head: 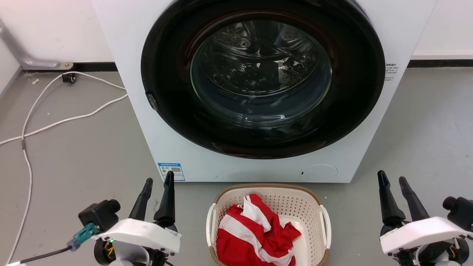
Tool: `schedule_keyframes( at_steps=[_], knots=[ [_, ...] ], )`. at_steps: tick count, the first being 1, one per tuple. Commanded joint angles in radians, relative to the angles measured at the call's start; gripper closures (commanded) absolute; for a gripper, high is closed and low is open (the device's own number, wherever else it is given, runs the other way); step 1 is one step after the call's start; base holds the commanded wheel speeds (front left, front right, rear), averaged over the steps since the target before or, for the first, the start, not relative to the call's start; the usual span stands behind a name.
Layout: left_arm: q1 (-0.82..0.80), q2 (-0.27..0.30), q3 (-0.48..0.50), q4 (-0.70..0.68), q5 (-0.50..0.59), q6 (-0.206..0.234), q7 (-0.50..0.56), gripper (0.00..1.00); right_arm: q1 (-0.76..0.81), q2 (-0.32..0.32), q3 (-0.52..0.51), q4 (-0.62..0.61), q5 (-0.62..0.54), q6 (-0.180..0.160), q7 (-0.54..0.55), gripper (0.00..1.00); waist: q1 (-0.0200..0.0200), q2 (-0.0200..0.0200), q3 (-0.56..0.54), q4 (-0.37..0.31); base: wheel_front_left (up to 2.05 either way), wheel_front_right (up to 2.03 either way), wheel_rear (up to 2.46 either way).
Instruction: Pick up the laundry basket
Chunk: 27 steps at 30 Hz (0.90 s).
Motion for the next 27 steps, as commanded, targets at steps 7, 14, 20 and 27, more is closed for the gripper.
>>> schedule_keyframes(
  at_steps=[7, 14, 20, 27],
  knots=[
    [-0.014, 0.007, -0.028, 0.003, 0.094, 0.004, -0.025, 0.0, 0.006, 0.0, -0.001, -0.025, -0.105, 0.002, -0.018, 0.0, 0.0, -0.0001, 0.001, 0.0, 0.0, 0.0, 0.0],
    [-0.019, 0.004, -0.053, 0.014, 0.166, 0.015, -0.044, 0.0, 0.016, 0.009, -0.008, -0.035, -0.192, 0.002, -0.029, 0.0, 0.0, -0.0001, 0.001, -0.001, 0.0, 0.0, 0.0],
    [-0.022, 0.001, -0.07, 0.014, 0.225, 0.026, -0.059, 0.0, 0.024, 0.014, -0.01, -0.047, -0.26, 0.002, -0.038, 0.0, 0.0, -0.0001, 0.001, -0.001, 0.0, 0.0, 0.0],
    [-0.023, 0.0, -0.082, 0.016, 0.289, 0.042, -0.075, 0.0, 0.032, 0.016, -0.003, -0.059, -0.326, 0.002, -0.043, 0.0, 0.0, -0.0001, 0.001, 0.0, 0.0, 0.0, 0.0]
  ],
)
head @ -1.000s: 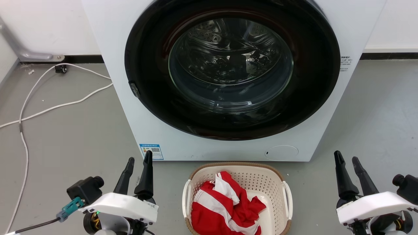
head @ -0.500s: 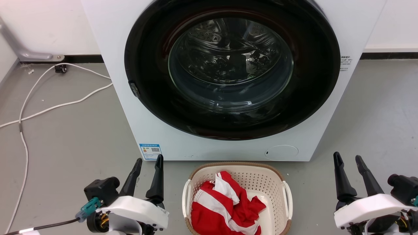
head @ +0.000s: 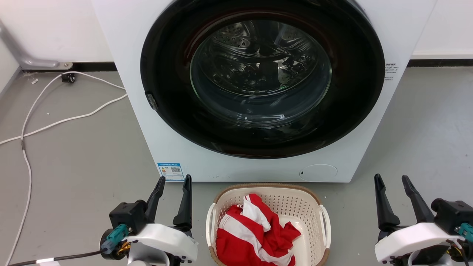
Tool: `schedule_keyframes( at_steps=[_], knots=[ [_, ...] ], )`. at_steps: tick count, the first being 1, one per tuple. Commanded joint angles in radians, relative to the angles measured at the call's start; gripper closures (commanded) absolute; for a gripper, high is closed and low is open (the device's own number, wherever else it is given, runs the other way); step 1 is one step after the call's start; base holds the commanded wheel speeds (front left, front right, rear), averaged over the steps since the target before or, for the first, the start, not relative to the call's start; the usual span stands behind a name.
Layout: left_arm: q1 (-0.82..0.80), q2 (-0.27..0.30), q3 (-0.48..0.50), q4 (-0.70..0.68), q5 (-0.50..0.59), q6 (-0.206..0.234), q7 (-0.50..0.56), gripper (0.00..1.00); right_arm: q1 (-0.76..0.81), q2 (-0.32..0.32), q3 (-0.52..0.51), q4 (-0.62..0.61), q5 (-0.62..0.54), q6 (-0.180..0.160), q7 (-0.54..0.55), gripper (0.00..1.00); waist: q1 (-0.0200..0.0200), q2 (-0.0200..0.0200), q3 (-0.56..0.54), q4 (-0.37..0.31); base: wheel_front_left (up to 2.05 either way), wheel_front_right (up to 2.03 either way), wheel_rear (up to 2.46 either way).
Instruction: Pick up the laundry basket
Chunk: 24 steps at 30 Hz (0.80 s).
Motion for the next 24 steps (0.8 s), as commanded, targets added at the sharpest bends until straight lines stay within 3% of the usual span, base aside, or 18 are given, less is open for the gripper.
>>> schedule_keyframes(
  at_steps=[1, 24],
  knots=[
    [-0.018, 0.001, -0.004, -0.005, 0.02, 0.002, -0.009, 0.0, 0.004, 0.001, 0.002, -0.013, -0.021, 0.002, -0.009, 0.0, 0.0, 0.0, 0.0, 0.0, 0.0, 0.0, 0.0],
    [-0.01, -0.003, -0.018, 0.005, 0.177, 0.003, -0.058, 0.0, 0.023, 0.002, 0.003, -0.02, -0.156, 0.001, -0.045, 0.0, 0.0, 0.0, -0.009, 0.001, 0.0, 0.0, 0.0]
  ],
)
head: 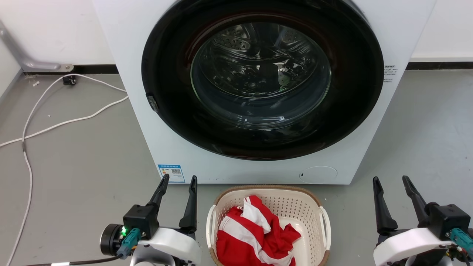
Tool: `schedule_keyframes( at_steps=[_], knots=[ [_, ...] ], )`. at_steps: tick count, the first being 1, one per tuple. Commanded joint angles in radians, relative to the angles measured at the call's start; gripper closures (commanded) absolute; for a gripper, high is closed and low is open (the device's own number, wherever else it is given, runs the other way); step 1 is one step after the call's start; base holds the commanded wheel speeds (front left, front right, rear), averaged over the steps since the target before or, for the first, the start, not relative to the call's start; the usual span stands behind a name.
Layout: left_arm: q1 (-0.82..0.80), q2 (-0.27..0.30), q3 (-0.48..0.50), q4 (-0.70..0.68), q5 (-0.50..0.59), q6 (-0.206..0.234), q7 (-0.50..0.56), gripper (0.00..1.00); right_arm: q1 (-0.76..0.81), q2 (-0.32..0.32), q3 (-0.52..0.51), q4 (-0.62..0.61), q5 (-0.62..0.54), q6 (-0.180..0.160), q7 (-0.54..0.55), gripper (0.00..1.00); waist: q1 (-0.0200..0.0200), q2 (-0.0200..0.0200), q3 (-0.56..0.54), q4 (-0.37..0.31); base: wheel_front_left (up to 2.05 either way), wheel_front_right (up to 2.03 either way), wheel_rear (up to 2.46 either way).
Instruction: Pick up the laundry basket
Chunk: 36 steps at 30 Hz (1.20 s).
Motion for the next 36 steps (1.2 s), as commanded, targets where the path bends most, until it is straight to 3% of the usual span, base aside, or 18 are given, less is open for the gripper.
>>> schedule_keyframes(
  at_steps=[1, 13, 36],
  knots=[
    [-0.009, 0.0, -0.003, 0.0, 0.018, 0.001, -0.009, 0.0, 0.004, 0.002, 0.001, -0.004, -0.02, 0.0, -0.008, 0.0, 0.0, 0.0, 0.0, 0.0, 0.0, 0.0, 0.0],
    [-0.014, -0.001, 0.006, 0.028, 0.087, 0.011, -0.034, 0.0, 0.006, 0.002, 0.002, 0.009, -0.061, 0.0, -0.032, 0.0, 0.0, 0.0, -0.001, 0.003, 0.0, 0.0, 0.0],
    [-0.019, -0.002, 0.019, 0.057, 0.055, 0.017, -0.032, 0.0, -0.008, 0.002, -0.006, 0.035, -0.033, 0.0, -0.04, 0.0, 0.0, 0.0, 0.003, 0.001, 0.0, 0.0, 0.0]
  ],
)
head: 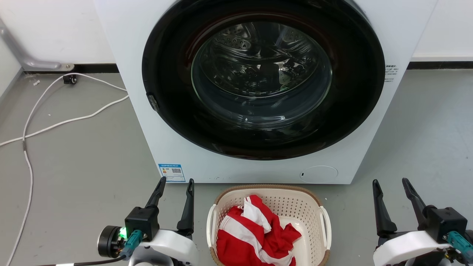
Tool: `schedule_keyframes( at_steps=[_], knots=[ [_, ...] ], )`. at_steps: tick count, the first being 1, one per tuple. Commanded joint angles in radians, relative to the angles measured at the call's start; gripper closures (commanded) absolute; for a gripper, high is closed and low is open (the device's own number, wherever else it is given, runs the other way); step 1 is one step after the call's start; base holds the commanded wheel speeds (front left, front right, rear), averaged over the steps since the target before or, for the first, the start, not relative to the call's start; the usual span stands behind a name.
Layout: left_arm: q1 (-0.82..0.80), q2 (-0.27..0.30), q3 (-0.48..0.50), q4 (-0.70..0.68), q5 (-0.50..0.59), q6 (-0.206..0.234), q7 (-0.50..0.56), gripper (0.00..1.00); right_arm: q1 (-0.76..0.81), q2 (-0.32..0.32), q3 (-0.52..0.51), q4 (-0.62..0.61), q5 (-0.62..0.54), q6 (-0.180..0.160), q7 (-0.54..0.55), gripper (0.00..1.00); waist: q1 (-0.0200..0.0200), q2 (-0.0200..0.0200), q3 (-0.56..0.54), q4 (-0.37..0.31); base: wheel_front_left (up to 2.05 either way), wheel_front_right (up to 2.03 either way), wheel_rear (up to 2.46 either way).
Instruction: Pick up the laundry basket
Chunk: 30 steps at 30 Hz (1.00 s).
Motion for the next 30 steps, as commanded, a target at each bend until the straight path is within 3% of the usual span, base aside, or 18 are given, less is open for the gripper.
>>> schedule_keyframes(
  at_steps=[1, 9, 16, 30],
  knots=[
    [-0.01, 0.0, 0.001, 0.002, 0.0, 0.004, -0.003, 0.0, -0.008, 0.002, 0.0, 0.002, 0.001, 0.0, -0.004, 0.0, 0.0, 0.0, 0.0, 0.0, 0.0, 0.0, 0.0],
    [-0.048, 0.0, -0.007, 0.021, 0.006, 0.0, -0.003, 0.0, -0.019, 0.002, -0.022, 0.01, 0.01, 0.0, 0.001, 0.0, 0.0, 0.0, 0.024, 0.007, 0.0, 0.0, 0.0],
    [-0.185, 0.002, -0.014, 0.089, 0.022, -0.017, -0.002, 0.0, -0.109, 0.002, -0.054, 0.044, -0.007, 0.0, 0.01, 0.0, 0.0, 0.0, 0.165, 0.0, 0.0, 0.0, 0.0],
    [-0.535, 0.037, -0.055, 0.431, -0.022, -0.079, 0.079, 0.0, -0.397, -0.022, -0.019, 0.334, 0.017, 0.0, 0.113, 0.0, 0.0, 0.0, 0.488, -0.045, 0.0, 0.0, 0.0]
  ],
)
